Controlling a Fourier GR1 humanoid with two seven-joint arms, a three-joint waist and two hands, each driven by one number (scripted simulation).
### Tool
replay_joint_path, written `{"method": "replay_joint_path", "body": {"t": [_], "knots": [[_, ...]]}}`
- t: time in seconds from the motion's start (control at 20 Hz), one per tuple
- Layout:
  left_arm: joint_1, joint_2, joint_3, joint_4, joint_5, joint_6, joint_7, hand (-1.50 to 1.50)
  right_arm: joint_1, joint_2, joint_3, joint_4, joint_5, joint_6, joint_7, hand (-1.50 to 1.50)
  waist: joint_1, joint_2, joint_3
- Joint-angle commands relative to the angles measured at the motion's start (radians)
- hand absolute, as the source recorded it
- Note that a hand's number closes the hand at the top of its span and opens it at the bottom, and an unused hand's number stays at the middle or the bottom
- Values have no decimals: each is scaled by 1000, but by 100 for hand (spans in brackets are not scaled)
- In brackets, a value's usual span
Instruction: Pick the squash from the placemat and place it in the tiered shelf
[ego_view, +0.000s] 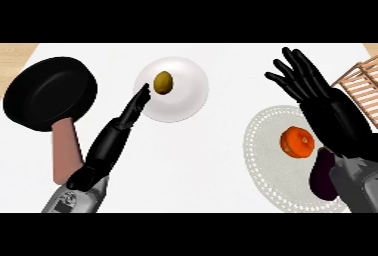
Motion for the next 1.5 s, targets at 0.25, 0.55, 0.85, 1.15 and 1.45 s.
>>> {"method": "replay_joint_path", "body": {"t": [0.25, 0.55, 0.85, 1.15, 1.45], "knots": [[8, 73, 269, 87, 122, 84, 208, 0, 17, -141, -367, 304, -121, 17, -80, 150, -14, 14, 9], [8, 100, 300, 90, 197, 22, 282, 0, 46, -72, -482, 567, -337, 137, -37, -150, -13, 5, 8], [-15, 90, 310, 111, 174, 38, 329, 0, -9, -246, -472, 620, -327, 419, 11, -150, -29, -2, 4], [2, 90, 310, 54, 179, 50, 351, 0, 19, -435, -329, 507, -183, 546, 177, -150, -25, -9, 2], [-18, 85, 307, 105, 190, 17, 335, 0, -45, -604, -206, 332, 218, 462, 169, -150, -17, 1, 0]]}}
